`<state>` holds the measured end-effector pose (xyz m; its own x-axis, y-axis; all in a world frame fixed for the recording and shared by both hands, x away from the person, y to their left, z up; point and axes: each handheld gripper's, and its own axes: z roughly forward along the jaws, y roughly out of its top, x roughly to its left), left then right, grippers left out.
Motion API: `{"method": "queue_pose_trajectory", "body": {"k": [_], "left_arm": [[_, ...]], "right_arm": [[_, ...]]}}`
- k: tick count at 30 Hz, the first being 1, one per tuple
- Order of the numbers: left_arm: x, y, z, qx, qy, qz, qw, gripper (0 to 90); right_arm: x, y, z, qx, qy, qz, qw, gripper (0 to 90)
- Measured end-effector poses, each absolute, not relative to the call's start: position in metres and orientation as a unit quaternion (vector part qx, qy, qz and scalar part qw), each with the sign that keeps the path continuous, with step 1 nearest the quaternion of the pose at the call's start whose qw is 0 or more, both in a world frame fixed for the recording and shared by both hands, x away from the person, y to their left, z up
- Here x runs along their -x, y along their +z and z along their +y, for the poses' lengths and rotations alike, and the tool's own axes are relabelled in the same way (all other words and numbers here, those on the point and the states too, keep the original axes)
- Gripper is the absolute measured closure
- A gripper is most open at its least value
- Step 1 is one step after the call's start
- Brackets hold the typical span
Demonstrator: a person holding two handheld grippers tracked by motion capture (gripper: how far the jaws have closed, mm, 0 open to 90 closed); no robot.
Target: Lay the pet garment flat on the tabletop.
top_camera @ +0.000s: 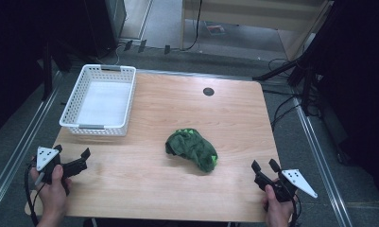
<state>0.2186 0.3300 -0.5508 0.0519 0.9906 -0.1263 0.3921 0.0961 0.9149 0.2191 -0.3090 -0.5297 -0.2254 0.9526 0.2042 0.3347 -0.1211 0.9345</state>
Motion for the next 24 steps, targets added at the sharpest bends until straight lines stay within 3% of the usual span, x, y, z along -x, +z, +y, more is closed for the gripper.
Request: {"method": "queue_pose_trajectory", "body": {"k": [7, 12, 18, 24], "left_arm": [[-0.219, -0.551, 0.329, -0.583, 0.344, 0.595, 0.433, 0.0], [-0.219, -0.551, 0.330, -0.577, 0.342, 0.599, 0.438, 0.0], [-0.219, -0.551, 0.330, -0.577, 0.341, 0.601, 0.436, 0.0], [-0.223, -0.551, 0.332, -0.559, 0.343, 0.629, 0.417, 0.0]], "right_arm": [[-0.216, -0.514, -0.276, -0.507, 0.530, 0.620, 0.278, 27.1], [-0.220, -0.502, -0.241, -0.466, 0.540, 0.658, 0.241, 18.9], [-0.247, -0.479, -0.206, -0.447, 0.545, 0.673, 0.225, 13.8], [-0.274, -0.465, -0.175, -0.420, 0.532, 0.696, 0.238, 12.6]]}}
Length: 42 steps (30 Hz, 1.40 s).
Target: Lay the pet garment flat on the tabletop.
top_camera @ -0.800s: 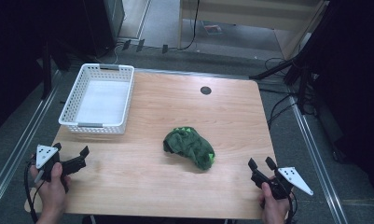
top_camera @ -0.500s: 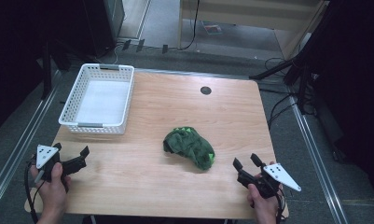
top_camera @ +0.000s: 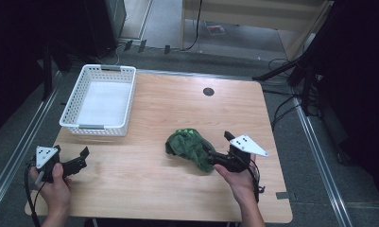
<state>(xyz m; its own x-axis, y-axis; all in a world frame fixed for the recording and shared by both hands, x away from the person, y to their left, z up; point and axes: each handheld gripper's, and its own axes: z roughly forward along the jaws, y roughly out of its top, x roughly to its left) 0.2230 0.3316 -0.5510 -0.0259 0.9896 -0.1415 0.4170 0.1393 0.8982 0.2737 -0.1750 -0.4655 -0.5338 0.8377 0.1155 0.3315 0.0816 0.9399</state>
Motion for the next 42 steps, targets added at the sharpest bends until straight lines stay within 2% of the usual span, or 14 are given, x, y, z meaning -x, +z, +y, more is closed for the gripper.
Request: {"method": "queue_pose_trajectory", "body": {"k": [5, 10, 13, 19, 21, 28, 31, 33, 34, 37, 38, 40, 41, 42], "left_arm": [[-0.222, -0.551, 0.333, -0.537, 0.350, 0.644, 0.417, 0.0], [-0.221, -0.548, 0.327, -0.556, 0.365, 0.627, 0.406, 0.0], [-0.219, -0.540, 0.322, -0.554, 0.341, 0.618, 0.442, 0.0], [-0.219, -0.521, 0.270, -0.617, 0.331, 0.551, 0.454, 0.0], [-0.223, -0.514, 0.251, -0.635, 0.309, 0.528, 0.471, 0.0], [-0.247, -0.499, 0.187, -0.689, 0.243, 0.457, 0.507, 0.0], [-0.256, -0.503, 0.169, -0.704, 0.217, 0.440, 0.513, 0.0], [-0.259, -0.507, 0.158, -0.715, 0.207, 0.429, 0.512, 0.0], [-0.261, -0.509, 0.152, -0.722, 0.203, 0.424, 0.508, 0.0], [-0.261, -0.510, 0.146, -0.734, 0.193, 0.413, 0.504, 0.0], [-0.262, -0.510, 0.145, -0.735, 0.191, 0.412, 0.504, 0.0], [-0.263, -0.510, 0.142, -0.738, 0.184, 0.408, 0.505, 3.4], [-0.263, -0.510, 0.142, -0.738, 0.184, 0.408, 0.505, 7.9], [-0.263, -0.511, 0.137, -0.744, 0.181, 0.400, 0.505, 13.0]], "right_arm": [[-0.279, -0.476, -0.166, -0.421, 0.518, 0.711, 0.220, 11.4], [-0.270, -0.492, -0.168, -0.417, 0.504, 0.733, 0.188, 9.5], [-0.268, -0.508, -0.166, -0.418, 0.476, 0.756, 0.163, 6.9], [-0.272, -0.526, -0.158, -0.420, 0.424, 0.785, 0.166, 9.5], [-0.272, -0.528, -0.158, -0.427, 0.415, 0.785, 0.174, 13.2], [-0.265, -0.527, -0.169, -0.447, 0.413, 0.774, 0.172, 8.2], [-0.261, -0.529, -0.175, -0.453, 0.409, 0.773, 0.173, 9.6], [-0.259, -0.531, -0.176, -0.452, 0.402, 0.777, 0.174, 15.6], [-0.259, -0.533, -0.176, -0.452, 0.397, 0.780, 0.173, 23.1], [-0.258, -0.538, -0.175, -0.459, 0.386, 0.778, 0.188, 57.5], [-0.257, -0.539, -0.175, -0.460, 0.390, 0.776, 0.185, 64.2], [-0.255, -0.537, -0.175, -0.451, 0.402, 0.770, 0.202, 74.6], [-0.255, -0.537, -0.175, -0.451, 0.402, 0.770, 0.202, 74.6], [-0.252, -0.532, -0.174, -0.445, 0.418, 0.758, 0.230, 80.3]]}}
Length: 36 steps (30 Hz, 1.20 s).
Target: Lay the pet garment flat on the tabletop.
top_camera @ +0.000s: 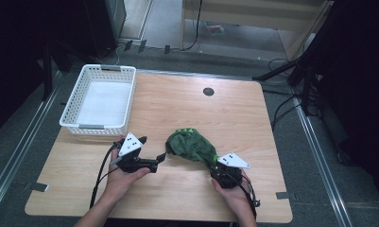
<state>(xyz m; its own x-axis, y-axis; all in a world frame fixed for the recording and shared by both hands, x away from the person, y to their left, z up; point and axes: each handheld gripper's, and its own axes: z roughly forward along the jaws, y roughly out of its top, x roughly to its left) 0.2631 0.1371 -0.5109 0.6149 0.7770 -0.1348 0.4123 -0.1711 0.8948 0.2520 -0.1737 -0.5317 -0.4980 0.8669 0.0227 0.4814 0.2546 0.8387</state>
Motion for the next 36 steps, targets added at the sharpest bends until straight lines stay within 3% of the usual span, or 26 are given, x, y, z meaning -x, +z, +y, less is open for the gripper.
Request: {"method": "queue_pose_trajectory", "body": {"k": [3, 8, 12, 16, 19, 26, 29, 33, 36], "left_arm": [[-0.261, -0.510, 0.133, -0.753, 0.168, 0.378, 0.511, 24.6], [-0.260, -0.511, 0.135, -0.753, 0.180, 0.377, 0.508, 51.4], [-0.264, -0.514, 0.142, -0.747, 0.177, 0.392, 0.507, 66.6], [-0.268, -0.524, 0.146, -0.749, 0.183, 0.415, 0.484, 66.9], [-0.270, -0.527, 0.153, -0.740, 0.184, 0.434, 0.480, 68.9], [-0.274, -0.530, 0.164, -0.719, 0.175, 0.460, 0.491, 75.1], [-0.274, -0.530, 0.162, -0.718, 0.173, 0.460, 0.494, 73.7], [-0.274, -0.531, 0.159, -0.719, 0.169, 0.459, 0.494, 71.0], [-0.273, -0.530, 0.159, -0.719, 0.167, 0.457, 0.497, 69.1]], "right_arm": [[-0.249, -0.515, -0.168, -0.426, 0.445, 0.742, 0.264, 82.2], [-0.263, -0.472, -0.143, -0.355, 0.483, 0.743, 0.298, 82.5], [-0.291, -0.449, -0.114, -0.314, 0.499, 0.763, 0.265, 79.2], [-0.334, -0.439, -0.085, -0.393, 0.437, 0.728, 0.352, 40.5], [-0.347, -0.439, -0.088, -0.466, 0.449, 0.692, 0.319, 28.0], [-0.323, -0.459, -0.121, -0.486, 0.469, 0.660, 0.330, 27.7], [-0.315, -0.475, -0.131, -0.501, 0.476, 0.665, 0.285, 30.3], [-0.306, -0.511, -0.109, -0.455, 0.448, 0.745, 0.192, 28.4], [-0.302, -0.534, -0.085, -0.436, 0.380, 0.791, 0.201, 34.2]]}}
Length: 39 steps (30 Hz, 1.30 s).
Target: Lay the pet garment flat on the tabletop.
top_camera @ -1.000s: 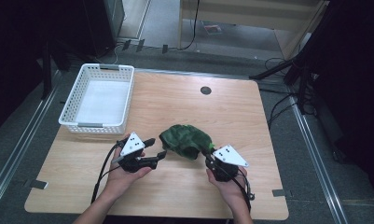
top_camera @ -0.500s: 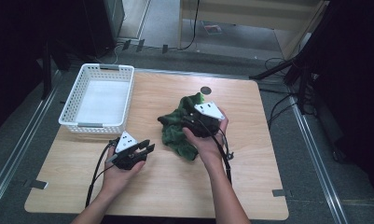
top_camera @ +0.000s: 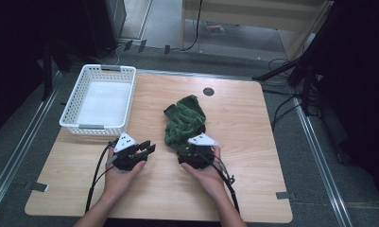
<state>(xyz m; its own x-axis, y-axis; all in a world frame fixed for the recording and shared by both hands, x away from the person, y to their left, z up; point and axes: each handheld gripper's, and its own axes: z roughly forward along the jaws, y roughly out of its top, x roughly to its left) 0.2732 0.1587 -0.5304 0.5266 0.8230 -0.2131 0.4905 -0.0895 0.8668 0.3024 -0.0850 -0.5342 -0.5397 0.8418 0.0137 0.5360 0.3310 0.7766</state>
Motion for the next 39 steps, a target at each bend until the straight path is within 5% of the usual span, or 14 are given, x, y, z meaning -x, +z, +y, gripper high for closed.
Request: {"method": "queue_pose_trajectory", "body": {"k": [4, 7, 15, 21, 29, 31, 35, 39], "left_arm": [[-0.273, -0.529, 0.161, -0.715, 0.165, 0.459, 0.502, 67.3], [-0.274, -0.528, 0.164, -0.711, 0.155, 0.461, 0.509, 64.3], [-0.270, -0.516, 0.155, -0.706, 0.125, 0.426, 0.552, 43.8], [-0.270, -0.520, 0.124, -0.740, 0.091, 0.401, 0.532, 35.2], [-0.269, -0.518, 0.083, -0.772, 0.159, 0.366, 0.494, 27.4], [-0.269, -0.524, 0.073, -0.793, 0.198, 0.361, 0.448, 38.3], [-0.273, -0.530, 0.084, -0.796, 0.178, 0.376, 0.441, 68.6], [-0.273, -0.531, 0.109, -0.788, 0.152, 0.402, 0.441, 78.4]], "right_arm": [[-0.304, -0.543, -0.081, -0.436, 0.375, 0.790, 0.211, 77.3], [-0.298, -0.532, -0.088, -0.415, 0.408, 0.785, 0.213, 82.6], [-0.243, -0.506, -0.126, -0.315, 0.465, 0.809, 0.174, 80.3], [-0.226, -0.509, -0.166, -0.327, 0.498, 0.796, 0.110, 44.3], [-0.228, -0.531, -0.161, -0.381, 0.432, 0.811, 0.105, 41.1], [-0.226, -0.538, -0.151, -0.381, 0.415, 0.820, 0.104, 48.2], [-0.223, -0.546, -0.137, -0.377, 0.387, 0.831, 0.133, 72.5], [-0.229, -0.544, -0.141, -0.391, 0.379, 0.825, 0.150, 82.6]]}}
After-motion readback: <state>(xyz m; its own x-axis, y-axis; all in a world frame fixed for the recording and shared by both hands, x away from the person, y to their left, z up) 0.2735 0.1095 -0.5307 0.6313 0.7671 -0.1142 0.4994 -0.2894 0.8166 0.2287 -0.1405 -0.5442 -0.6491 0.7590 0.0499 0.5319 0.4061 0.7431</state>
